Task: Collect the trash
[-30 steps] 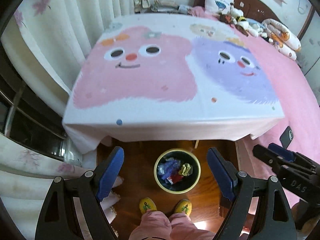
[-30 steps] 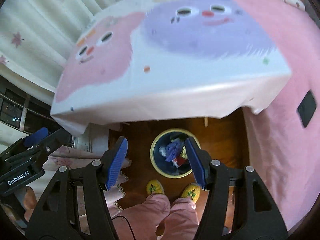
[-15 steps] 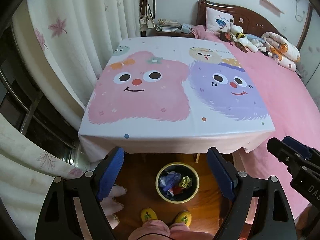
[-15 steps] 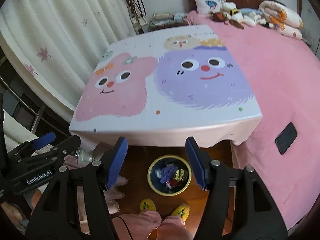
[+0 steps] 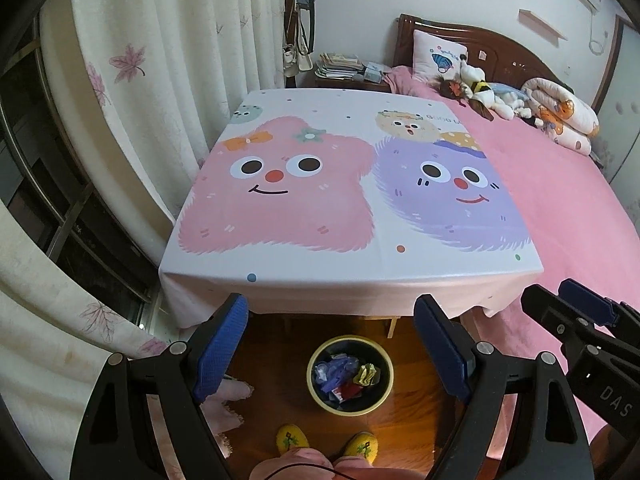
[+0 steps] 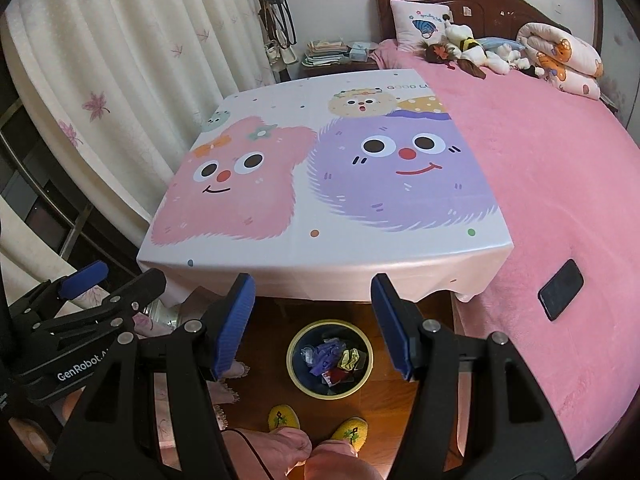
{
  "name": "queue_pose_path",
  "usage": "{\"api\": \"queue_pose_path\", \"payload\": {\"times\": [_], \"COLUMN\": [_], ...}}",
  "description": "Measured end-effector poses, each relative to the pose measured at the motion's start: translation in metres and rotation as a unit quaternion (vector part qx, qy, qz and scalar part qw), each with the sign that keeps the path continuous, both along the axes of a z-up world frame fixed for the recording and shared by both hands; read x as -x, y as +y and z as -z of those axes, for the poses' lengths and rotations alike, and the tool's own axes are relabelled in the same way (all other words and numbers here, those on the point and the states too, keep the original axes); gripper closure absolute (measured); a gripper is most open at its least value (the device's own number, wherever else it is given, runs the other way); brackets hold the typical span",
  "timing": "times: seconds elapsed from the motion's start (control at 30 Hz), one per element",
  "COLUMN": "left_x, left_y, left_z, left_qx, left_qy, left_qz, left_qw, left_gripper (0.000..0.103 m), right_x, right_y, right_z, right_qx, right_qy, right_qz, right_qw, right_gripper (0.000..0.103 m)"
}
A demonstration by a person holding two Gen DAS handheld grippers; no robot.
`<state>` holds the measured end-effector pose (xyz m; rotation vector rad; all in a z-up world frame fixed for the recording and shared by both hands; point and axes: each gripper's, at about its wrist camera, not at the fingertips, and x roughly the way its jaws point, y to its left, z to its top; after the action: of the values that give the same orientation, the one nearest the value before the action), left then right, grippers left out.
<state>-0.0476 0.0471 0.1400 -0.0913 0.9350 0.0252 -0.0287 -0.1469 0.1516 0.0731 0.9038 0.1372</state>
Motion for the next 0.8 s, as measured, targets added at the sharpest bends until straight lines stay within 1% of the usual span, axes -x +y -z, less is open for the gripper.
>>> {"api": "queue_pose_path", "payload": {"times": [0.3,0.8], "left_x": [0.001,-0.006], "left_y": [0.003,-0.001], "left_z": [0.0,0.004], "left_qx": [0.0,-0.005], "left_qy": [0.001,0.005], "left_qz": [0.004,0.003], "left_qw": [1.0,1.0], "left_gripper": [0.017,0.017], "right_x": [0.0,-0.012], "right_y": [0.005,0.005], "right_z": [0.001,0.007], "right_qx": [0.011,0.011], "right_qy": [-0.002,0.003], "right_qz": [-0.014,-0.018], "right_qw": [1.0,1.0], "right_gripper": [0.045,0.045]}}
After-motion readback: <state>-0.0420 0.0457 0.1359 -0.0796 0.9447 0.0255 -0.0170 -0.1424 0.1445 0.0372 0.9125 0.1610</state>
